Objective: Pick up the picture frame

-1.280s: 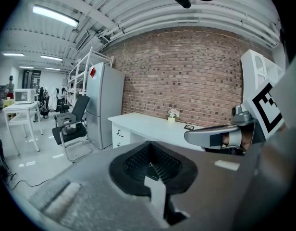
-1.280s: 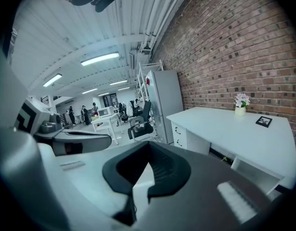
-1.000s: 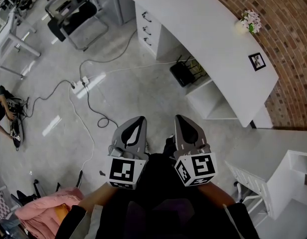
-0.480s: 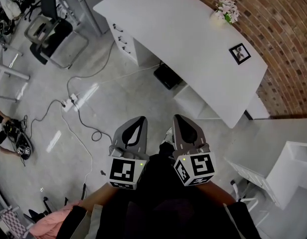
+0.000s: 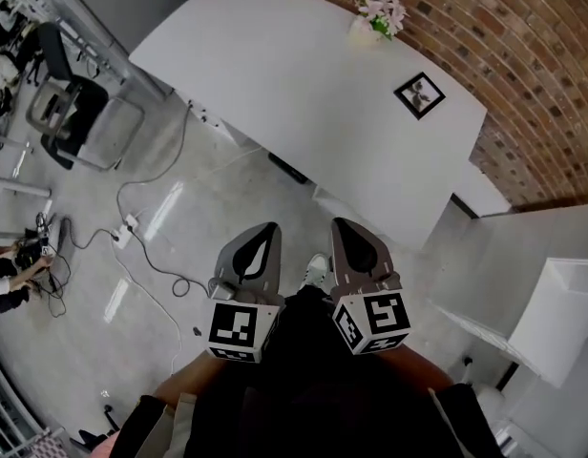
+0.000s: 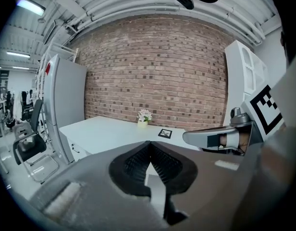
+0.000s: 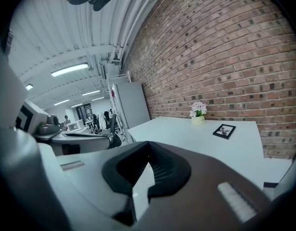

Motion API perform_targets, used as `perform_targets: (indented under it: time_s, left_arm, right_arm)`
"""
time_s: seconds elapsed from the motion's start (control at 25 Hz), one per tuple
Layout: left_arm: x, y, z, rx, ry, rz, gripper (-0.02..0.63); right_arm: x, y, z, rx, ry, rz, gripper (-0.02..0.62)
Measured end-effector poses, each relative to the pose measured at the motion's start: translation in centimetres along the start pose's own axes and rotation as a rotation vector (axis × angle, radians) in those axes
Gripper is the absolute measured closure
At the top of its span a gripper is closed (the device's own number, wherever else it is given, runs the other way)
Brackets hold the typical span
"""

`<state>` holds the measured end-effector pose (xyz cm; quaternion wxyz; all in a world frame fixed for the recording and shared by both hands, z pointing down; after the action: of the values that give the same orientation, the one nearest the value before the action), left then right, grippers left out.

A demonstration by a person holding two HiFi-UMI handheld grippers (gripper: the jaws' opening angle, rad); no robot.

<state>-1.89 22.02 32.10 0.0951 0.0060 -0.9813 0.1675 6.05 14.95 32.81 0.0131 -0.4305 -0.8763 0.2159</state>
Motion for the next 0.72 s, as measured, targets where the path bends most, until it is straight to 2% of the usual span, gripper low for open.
perform_targets:
  time_s: [0.28, 0.48, 0.72]
  left_arm:
    - [-3.0, -5.7, 1.8, 0.029, -0.028, -0.068, 0.607]
    - [-4.3, -8.4, 2.8, 0.035, -0.055, -0.115, 0.607]
    - [-5.5, -12.2, 3.2, 0.041, -0.067, -0.211, 0.607]
  right_arm:
    - [-6.4, -0.1, 1.8, -0.041, -0.033, -0.06, 0.594]
    - [-9.1, 0.0, 2.0, -0.05, -0.063, -0.107, 0.594]
    - [-12.4, -0.6, 2.3, -0.054, -0.078, -0.188, 0.594]
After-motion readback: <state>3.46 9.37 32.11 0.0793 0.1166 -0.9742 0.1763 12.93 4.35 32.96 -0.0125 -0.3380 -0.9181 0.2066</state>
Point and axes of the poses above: the fingertips, and each gripper's own axes: y backward along the fingers, x to its left, z out of its top, the point moved 1 cm from there along y, backward along the fingers, and after that the axes turned 14 degrees about -z, right-handed, at the moved point
